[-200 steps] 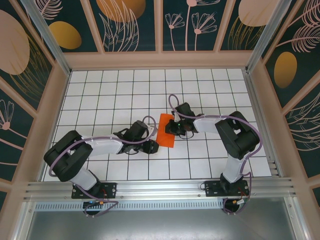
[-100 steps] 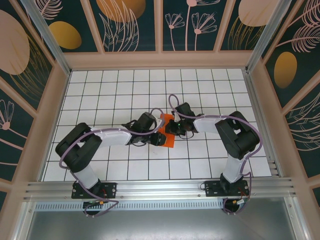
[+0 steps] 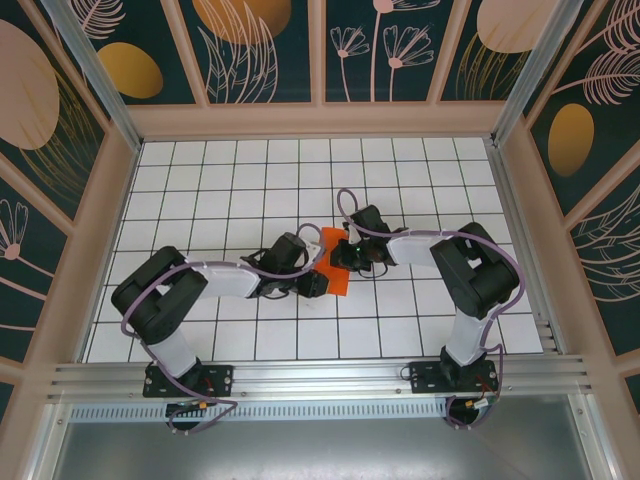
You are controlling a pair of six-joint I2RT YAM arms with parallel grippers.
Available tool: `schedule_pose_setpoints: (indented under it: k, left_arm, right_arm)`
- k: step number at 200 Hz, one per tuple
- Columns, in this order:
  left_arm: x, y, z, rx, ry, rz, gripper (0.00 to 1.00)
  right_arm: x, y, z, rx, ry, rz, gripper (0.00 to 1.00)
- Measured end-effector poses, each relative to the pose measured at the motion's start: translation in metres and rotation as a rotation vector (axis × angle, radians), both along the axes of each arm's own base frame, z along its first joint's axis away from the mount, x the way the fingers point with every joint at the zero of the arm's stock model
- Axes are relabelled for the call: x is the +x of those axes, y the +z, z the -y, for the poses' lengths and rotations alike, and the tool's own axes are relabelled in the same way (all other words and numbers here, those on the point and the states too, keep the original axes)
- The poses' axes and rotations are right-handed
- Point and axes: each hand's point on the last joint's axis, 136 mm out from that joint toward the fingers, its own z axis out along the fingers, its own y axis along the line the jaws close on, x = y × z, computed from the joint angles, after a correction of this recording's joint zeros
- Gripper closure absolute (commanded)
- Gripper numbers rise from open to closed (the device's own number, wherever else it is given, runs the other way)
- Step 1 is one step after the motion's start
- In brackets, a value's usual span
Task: Fold a paper plane with a square sheet of paper (fold left side to right side)
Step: Fold the triangle a second time at the center of the table, then turn over the paper at the center of the table.
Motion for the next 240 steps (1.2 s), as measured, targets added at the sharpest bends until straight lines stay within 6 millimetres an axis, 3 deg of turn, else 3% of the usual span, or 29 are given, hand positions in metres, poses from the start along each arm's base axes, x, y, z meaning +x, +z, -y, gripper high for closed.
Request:
schedule_pose_setpoints:
  k: [46,74,107,127,160,180,211,240]
  left_arm:
    - [-0.014,0.004,-0.014,0.011,0.012,-0.026,0.65]
    - [-0.016,0.027,-0.016,-0.014,0.016,-0.001,0.6]
    - [0.003,0.059,-0.021,-0.069,0.078,0.048,0.46]
    - [0.021,0.068,-0.029,-0.081,0.137,0.063,0.38]
    - [0.037,0.062,-0.027,-0.071,0.164,0.048,0.35]
    - [0.043,0.052,-0.02,-0.061,0.158,0.029,0.35]
    - [0.051,0.04,-0.009,-0.06,0.143,0.002,0.39]
    - [0.054,0.03,0.0,-0.066,0.123,-0.025,0.48]
  right_arm:
    - [0.0,0.0,0.0,0.002,0.002,-0.001,0.87]
    - [0.0,0.001,-0.001,0.004,0.002,0.001,0.85]
    - [0.001,0.01,0.001,0.001,-0.001,0.021,0.74]
    - [0.006,0.027,0.002,0.011,-0.008,0.071,0.65]
    - [0.02,0.068,0.011,0.04,-0.042,0.183,0.58]
    - [0.024,0.081,0.026,0.05,-0.079,0.222,0.55]
    - [0.019,0.071,0.057,0.028,-0.14,0.207,0.5]
    - [0.008,0.06,0.069,0.012,-0.154,0.181,0.49]
